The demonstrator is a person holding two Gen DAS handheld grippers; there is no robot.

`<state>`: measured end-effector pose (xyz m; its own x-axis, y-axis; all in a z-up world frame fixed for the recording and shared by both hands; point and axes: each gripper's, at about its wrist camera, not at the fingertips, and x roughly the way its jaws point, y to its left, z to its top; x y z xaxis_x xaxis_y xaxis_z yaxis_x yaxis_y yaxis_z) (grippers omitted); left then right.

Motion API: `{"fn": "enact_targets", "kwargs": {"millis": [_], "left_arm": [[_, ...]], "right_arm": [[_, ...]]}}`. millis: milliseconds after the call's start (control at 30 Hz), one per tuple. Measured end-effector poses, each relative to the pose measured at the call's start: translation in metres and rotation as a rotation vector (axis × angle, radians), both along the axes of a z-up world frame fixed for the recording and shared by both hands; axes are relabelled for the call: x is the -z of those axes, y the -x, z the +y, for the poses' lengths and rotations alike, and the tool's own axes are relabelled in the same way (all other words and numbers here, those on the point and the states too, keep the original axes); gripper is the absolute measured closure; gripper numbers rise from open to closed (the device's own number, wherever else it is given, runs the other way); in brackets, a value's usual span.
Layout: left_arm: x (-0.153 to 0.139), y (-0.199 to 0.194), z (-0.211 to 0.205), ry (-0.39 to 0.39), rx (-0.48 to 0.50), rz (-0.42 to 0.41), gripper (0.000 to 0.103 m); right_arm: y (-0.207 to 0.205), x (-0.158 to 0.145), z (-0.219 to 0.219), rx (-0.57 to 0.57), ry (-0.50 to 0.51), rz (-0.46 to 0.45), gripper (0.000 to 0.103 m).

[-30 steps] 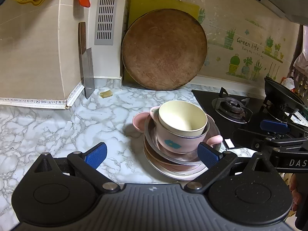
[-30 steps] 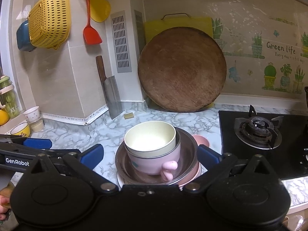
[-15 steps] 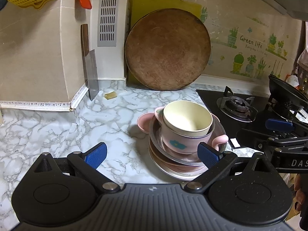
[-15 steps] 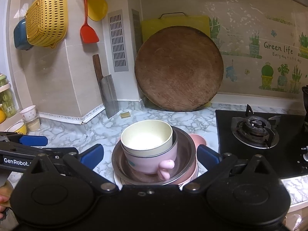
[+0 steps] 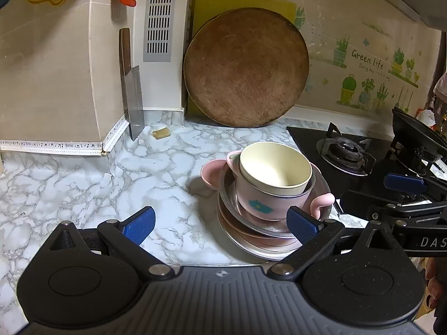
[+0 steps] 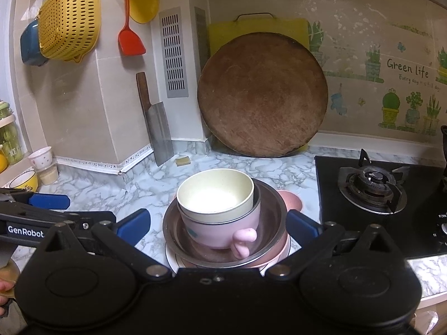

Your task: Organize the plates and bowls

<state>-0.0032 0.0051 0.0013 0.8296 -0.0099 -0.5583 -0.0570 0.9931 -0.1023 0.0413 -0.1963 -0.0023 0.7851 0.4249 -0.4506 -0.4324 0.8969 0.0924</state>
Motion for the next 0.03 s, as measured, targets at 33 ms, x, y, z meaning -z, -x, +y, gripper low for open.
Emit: {"fn": "enact_targets", "kwargs": {"millis": [33], "left_arm": [[-0.0003, 0.0001, 0.0010, 0.002, -0.001, 0.000, 0.002]], "right_arm": [[-0.0008, -0.0001, 0.0007, -0.002, 0.001, 0.001, 0.000]]}}
